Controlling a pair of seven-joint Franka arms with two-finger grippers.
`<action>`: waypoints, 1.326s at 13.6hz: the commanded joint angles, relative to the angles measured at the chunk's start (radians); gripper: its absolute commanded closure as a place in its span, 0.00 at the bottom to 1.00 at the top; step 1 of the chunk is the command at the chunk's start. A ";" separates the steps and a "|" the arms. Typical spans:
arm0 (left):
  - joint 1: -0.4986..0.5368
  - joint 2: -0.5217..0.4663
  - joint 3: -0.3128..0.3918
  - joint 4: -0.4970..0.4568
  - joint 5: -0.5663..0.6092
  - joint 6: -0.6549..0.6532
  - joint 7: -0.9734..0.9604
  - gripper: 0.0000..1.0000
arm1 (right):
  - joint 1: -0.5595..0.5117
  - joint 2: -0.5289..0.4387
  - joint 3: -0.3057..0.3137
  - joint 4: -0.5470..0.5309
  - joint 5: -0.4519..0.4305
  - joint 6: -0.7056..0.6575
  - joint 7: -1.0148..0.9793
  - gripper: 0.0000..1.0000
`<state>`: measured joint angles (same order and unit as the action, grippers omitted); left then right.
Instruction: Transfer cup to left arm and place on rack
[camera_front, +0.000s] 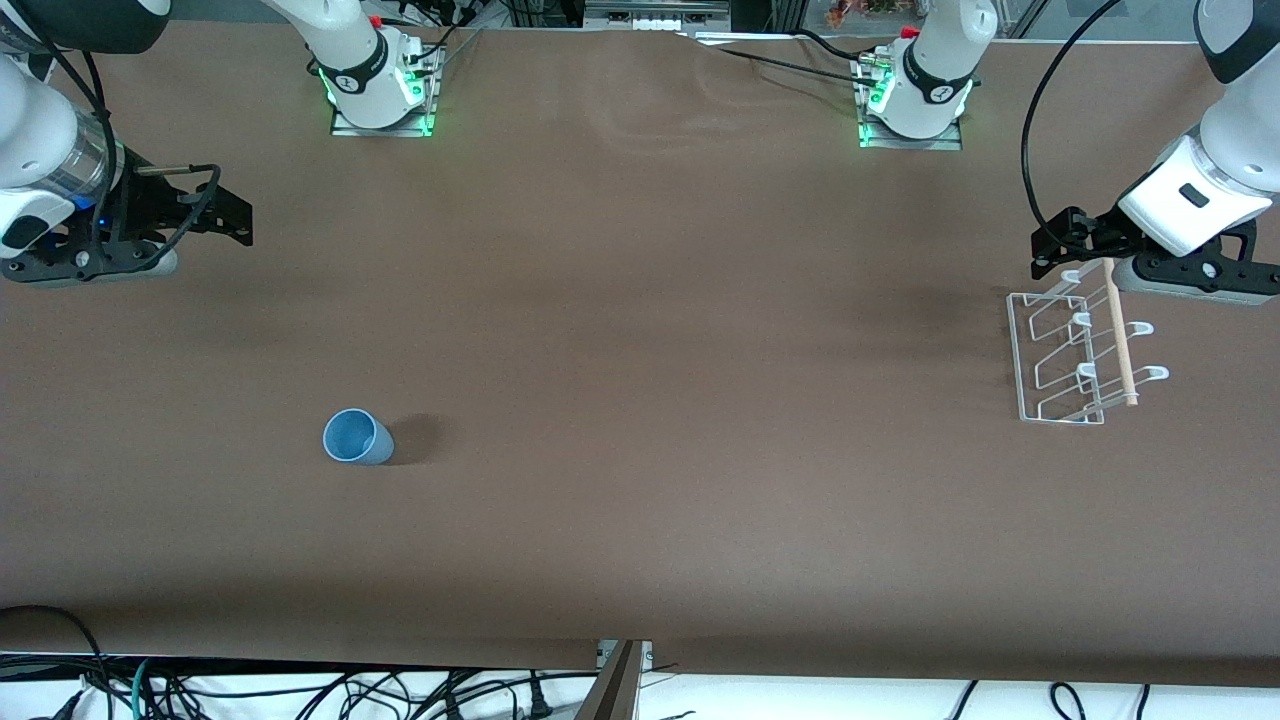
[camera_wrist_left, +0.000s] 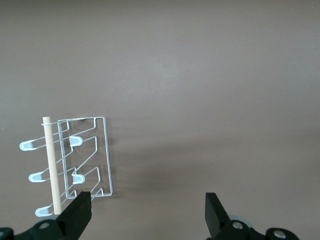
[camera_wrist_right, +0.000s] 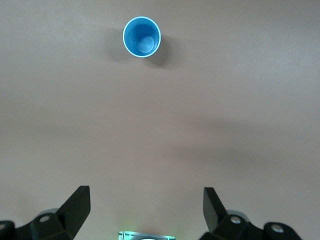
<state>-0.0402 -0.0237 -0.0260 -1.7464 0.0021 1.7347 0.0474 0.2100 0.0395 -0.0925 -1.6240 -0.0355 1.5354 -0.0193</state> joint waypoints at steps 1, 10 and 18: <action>-0.004 -0.001 0.001 0.010 -0.010 0.000 -0.009 0.00 | -0.004 0.014 0.002 0.024 0.016 -0.009 0.005 0.00; -0.004 0.001 0.000 0.013 -0.010 0.003 -0.009 0.00 | -0.027 0.045 -0.021 0.076 0.045 -0.043 -0.002 0.00; -0.004 0.010 0.000 0.028 -0.010 0.002 -0.009 0.00 | -0.035 0.054 -0.035 0.076 0.051 -0.046 -0.010 0.00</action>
<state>-0.0402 -0.0237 -0.0267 -1.7416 0.0021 1.7382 0.0474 0.1856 0.0854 -0.1277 -1.5760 -0.0039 1.5156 -0.0199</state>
